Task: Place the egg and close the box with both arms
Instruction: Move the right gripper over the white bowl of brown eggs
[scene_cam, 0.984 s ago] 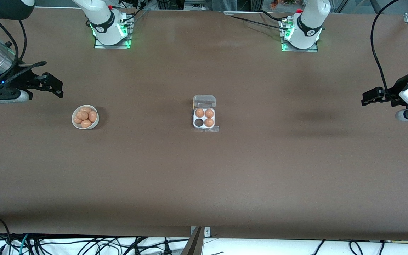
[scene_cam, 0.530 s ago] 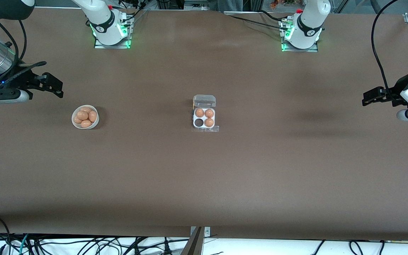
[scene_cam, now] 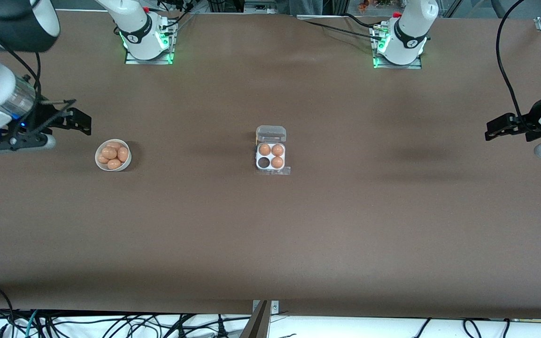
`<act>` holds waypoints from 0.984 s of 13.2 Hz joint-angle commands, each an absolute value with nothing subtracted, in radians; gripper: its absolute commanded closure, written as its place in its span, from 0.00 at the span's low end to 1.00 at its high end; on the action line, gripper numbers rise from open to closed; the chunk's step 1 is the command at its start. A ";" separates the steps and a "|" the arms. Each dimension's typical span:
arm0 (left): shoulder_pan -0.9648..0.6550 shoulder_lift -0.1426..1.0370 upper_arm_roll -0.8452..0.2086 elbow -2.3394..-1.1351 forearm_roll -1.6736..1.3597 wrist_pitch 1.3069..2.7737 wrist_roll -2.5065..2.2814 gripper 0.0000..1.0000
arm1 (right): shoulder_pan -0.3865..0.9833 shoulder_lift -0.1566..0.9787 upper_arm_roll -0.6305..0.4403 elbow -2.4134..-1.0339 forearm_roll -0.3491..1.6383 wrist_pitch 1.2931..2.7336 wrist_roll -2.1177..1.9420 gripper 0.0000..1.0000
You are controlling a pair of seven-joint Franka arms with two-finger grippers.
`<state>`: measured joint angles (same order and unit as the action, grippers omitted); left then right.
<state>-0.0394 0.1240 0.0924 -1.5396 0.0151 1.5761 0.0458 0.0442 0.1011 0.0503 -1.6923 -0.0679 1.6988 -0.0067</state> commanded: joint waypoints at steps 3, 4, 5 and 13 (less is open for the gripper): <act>-0.034 0.146 0.090 -1.513 0.018 1.554 0.058 0.00 | 0.031 0.089 0.025 -1.898 -0.103 1.897 -0.023 0.00; -0.034 0.147 0.091 -1.513 0.028 1.554 0.058 0.00 | 0.031 0.072 0.015 -1.970 -0.101 1.961 -0.023 0.00; -0.034 0.146 0.091 -1.513 0.049 1.554 0.058 0.00 | 0.031 0.054 -0.001 -2.038 -0.101 2.033 -0.026 0.00; -0.035 0.147 0.089 -1.493 0.051 1.557 0.058 0.00 | 0.028 0.107 -0.064 -2.378 -0.095 2.518 -0.037 0.00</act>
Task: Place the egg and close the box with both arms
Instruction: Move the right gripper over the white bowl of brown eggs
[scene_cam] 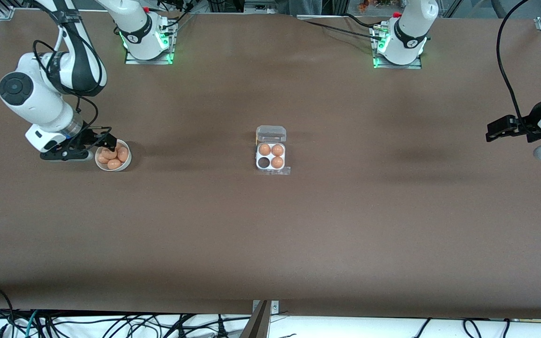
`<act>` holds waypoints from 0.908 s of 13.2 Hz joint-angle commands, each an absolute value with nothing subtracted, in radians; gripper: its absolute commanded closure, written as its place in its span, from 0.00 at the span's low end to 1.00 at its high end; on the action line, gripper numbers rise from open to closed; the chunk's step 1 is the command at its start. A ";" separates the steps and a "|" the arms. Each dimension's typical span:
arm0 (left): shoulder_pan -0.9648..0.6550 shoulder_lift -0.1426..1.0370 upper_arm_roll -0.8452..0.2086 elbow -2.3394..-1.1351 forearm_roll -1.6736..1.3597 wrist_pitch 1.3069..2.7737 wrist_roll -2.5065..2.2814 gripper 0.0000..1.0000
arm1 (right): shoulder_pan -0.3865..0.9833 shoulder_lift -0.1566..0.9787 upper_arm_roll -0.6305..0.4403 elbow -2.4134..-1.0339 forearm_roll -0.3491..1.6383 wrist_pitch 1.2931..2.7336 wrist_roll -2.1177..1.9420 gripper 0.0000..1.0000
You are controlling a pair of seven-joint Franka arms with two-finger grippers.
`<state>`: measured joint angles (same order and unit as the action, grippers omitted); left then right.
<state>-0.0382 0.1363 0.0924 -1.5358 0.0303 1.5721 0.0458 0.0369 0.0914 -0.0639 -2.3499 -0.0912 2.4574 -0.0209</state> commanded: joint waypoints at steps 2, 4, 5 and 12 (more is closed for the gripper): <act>-0.035 0.167 0.089 -1.486 0.051 1.557 0.058 0.00 | 0.029 0.150 -0.069 -2.376 -0.095 2.545 -0.037 0.00; -0.035 0.169 0.089 -1.486 0.051 1.559 0.058 0.00 | 0.029 0.169 -0.069 -2.376 -0.095 2.565 -0.037 0.00; -0.034 0.175 0.090 -1.486 0.051 1.559 0.058 0.00 | 0.029 0.173 -0.069 -2.376 -0.095 2.563 -0.038 0.00; -0.015 0.178 0.090 -1.477 0.051 1.560 0.058 0.00 | 0.028 0.210 -0.083 -2.375 -0.094 2.574 -0.074 0.06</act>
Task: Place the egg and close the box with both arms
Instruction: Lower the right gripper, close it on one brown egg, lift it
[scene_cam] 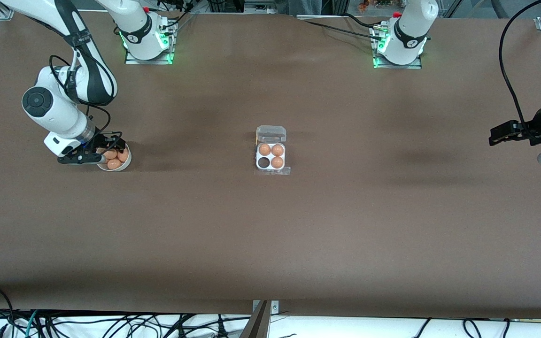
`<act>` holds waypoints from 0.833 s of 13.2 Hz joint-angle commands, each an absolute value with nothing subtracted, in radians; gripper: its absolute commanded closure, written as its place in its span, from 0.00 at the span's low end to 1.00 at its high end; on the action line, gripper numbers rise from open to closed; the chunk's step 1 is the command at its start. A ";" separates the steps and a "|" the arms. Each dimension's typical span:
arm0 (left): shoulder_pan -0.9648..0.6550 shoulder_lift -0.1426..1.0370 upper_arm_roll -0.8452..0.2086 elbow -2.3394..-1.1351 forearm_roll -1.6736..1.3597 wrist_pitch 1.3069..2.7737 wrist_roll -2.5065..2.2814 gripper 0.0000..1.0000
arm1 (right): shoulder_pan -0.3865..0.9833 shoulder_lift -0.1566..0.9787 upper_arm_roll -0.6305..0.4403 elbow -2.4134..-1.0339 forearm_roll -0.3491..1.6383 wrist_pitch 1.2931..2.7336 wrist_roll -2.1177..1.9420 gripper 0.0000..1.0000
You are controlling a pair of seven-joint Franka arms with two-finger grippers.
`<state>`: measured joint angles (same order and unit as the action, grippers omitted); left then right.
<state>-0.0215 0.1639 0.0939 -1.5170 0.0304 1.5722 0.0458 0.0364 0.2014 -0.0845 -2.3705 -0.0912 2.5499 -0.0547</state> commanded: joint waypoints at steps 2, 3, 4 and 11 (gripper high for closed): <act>-0.015 0.178 0.089 -1.473 0.051 1.559 0.058 0.00 | 0.028 0.210 -0.083 -2.372 -0.091 2.574 -0.068 0.22; -0.014 0.178 0.090 -1.473 0.051 1.560 0.058 0.00 | 0.028 0.210 -0.083 -2.372 -0.091 2.574 -0.066 0.29; -0.015 0.178 0.089 -1.473 0.049 1.562 0.058 0.00 | 0.028 0.212 -0.083 -2.370 -0.091 2.574 -0.064 0.35; -0.002 0.186 0.091 -1.473 0.051 1.565 0.060 0.00 | 0.028 0.216 -0.081 -2.368 -0.086 2.574 -0.064 0.61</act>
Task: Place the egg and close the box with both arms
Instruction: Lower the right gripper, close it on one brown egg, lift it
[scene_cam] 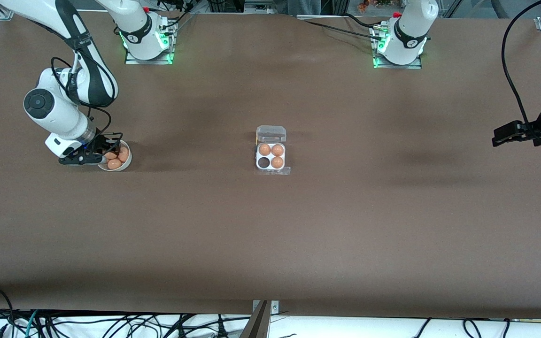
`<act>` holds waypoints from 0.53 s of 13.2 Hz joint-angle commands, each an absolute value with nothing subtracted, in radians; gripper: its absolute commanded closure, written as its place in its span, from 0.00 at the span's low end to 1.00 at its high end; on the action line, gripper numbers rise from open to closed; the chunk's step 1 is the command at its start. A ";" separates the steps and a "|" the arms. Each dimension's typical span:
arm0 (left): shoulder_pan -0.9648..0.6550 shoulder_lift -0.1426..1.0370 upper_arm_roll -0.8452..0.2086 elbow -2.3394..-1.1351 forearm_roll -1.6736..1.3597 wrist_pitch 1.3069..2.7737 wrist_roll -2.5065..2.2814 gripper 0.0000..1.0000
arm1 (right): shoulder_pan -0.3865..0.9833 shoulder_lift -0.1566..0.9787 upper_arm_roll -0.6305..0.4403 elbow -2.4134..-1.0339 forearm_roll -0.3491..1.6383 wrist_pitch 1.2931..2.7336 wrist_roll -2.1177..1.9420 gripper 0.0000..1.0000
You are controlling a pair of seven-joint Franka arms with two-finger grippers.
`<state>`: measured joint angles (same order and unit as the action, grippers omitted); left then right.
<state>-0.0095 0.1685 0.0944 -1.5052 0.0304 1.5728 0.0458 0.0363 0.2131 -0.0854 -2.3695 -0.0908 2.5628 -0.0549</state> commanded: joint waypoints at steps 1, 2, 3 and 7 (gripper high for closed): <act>-0.002 0.184 0.091 -1.473 0.051 1.565 0.058 0.00 | 0.028 0.216 -0.081 -2.368 -0.086 2.574 -0.064 0.62; -0.002 0.184 0.091 -1.473 0.051 1.565 0.058 0.00 | 0.028 0.216 -0.081 -2.368 -0.086 2.574 -0.064 0.65; -0.002 0.186 0.092 -1.473 0.051 1.565 0.058 0.00 | 0.028 0.216 -0.081 -2.367 -0.086 2.573 -0.064 0.67; 0.000 0.186 0.092 -1.473 0.051 1.566 0.058 0.00 | 0.028 0.216 -0.080 -2.367 -0.086 2.571 -0.063 0.72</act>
